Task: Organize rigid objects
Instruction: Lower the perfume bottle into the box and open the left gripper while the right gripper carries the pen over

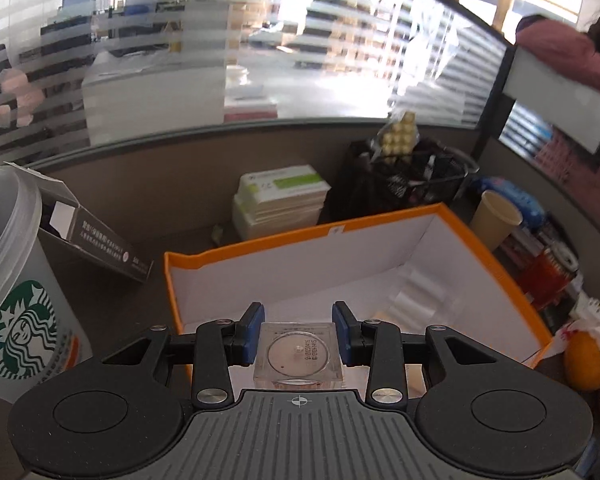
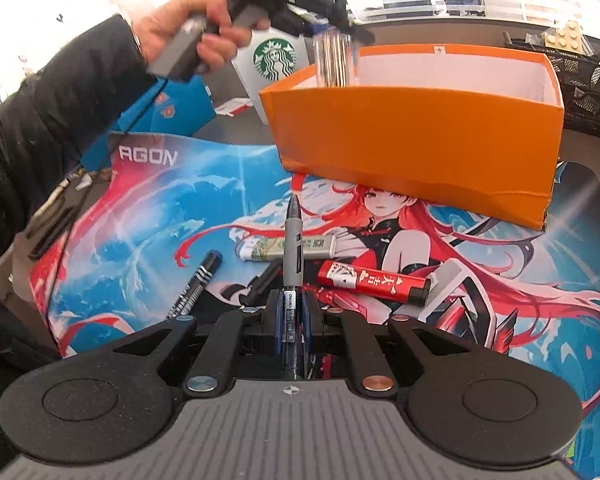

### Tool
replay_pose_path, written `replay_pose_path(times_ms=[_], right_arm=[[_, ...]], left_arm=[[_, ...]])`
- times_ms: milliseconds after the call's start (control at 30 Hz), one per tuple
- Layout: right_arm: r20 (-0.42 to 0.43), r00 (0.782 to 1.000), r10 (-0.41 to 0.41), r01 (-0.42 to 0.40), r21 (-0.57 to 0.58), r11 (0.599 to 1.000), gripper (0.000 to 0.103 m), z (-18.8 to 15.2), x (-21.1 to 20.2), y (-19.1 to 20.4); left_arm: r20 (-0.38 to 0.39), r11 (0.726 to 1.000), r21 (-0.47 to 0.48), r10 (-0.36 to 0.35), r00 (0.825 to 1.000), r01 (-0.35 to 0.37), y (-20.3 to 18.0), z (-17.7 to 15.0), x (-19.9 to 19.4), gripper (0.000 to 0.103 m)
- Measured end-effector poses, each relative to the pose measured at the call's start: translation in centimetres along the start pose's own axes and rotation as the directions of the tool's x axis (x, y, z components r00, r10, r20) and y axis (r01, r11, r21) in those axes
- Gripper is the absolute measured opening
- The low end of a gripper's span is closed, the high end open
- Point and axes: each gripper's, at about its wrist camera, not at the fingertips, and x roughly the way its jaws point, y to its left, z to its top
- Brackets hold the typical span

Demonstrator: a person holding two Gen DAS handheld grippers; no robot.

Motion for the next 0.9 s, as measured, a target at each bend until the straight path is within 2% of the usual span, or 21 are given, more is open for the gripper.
replay_pose_path(times_ms=[167, 333, 467, 633, 667, 700, 767, 867, 900], right_arm=[[0.037, 0.999, 0.023, -0.025, 0.037, 0.999, 0.009, 0.6, -1.0, -0.8], [0.085, 0.996, 0.035, -0.040, 0.057, 0.998, 0.009, 1.6, -2.3, -1.6], [0.136, 0.991, 0.018, -0.025, 0.046, 0.999, 0.009, 3.4, -3.5, -2.1], [0.189, 0.982, -0.004, -0.001, 0.022, 1.000, 0.009, 6.4, -4.4, -2.7], [0.199, 0.980, -0.004, -0.001, 0.027, 1.000, 0.009, 6.9, -4.4, -3.0], [0.202, 0.979, 0.004, -0.010, 0.031, 0.999, 0.009, 7.5, -4.4, -3.3], [0.219, 0.976, 0.005, -0.017, 0.051, 0.999, 0.009, 8.7, -4.4, -4.1], [0.232, 0.973, 0.007, -0.024, 0.070, 0.997, 0.009, 10.9, -4.3, -5.2], [0.235, 0.972, 0.011, -0.030, 0.077, 0.997, 0.009, 11.7, -4.2, -5.6]], left_arm=[[-0.019, 1.000, -0.003, 0.024, 1.000, -0.024, 0.1, 0.5, 1.3, 0.035], [0.007, 0.999, -0.008, 0.051, 0.999, -0.051, -0.2, 0.9, 2.6, 0.035], [0.040, 0.993, -0.047, 0.111, 0.993, -0.109, -0.2, 0.7, 3.7, 0.036], [0.020, 0.984, -0.037, 0.172, 0.985, -0.172, -0.7, 0.3, 5.0, 0.037], [0.035, 0.981, -0.036, 0.190, 0.981, -0.189, -0.8, 0.3, 4.8, 0.041], [0.042, 0.978, -0.035, 0.208, 0.977, -0.207, -0.8, 0.3, 4.6, 0.057], [0.057, 0.972, -0.037, 0.232, 0.971, -0.230, -1.0, 0.3, 4.2, 0.073], [0.106, 0.969, -0.011, 0.247, 0.963, -0.247, -1.4, -0.2, 2.7, 0.075], [0.128, 0.967, -0.005, 0.252, 0.959, -0.254, -1.6, -0.6, 1.9, 0.082]])
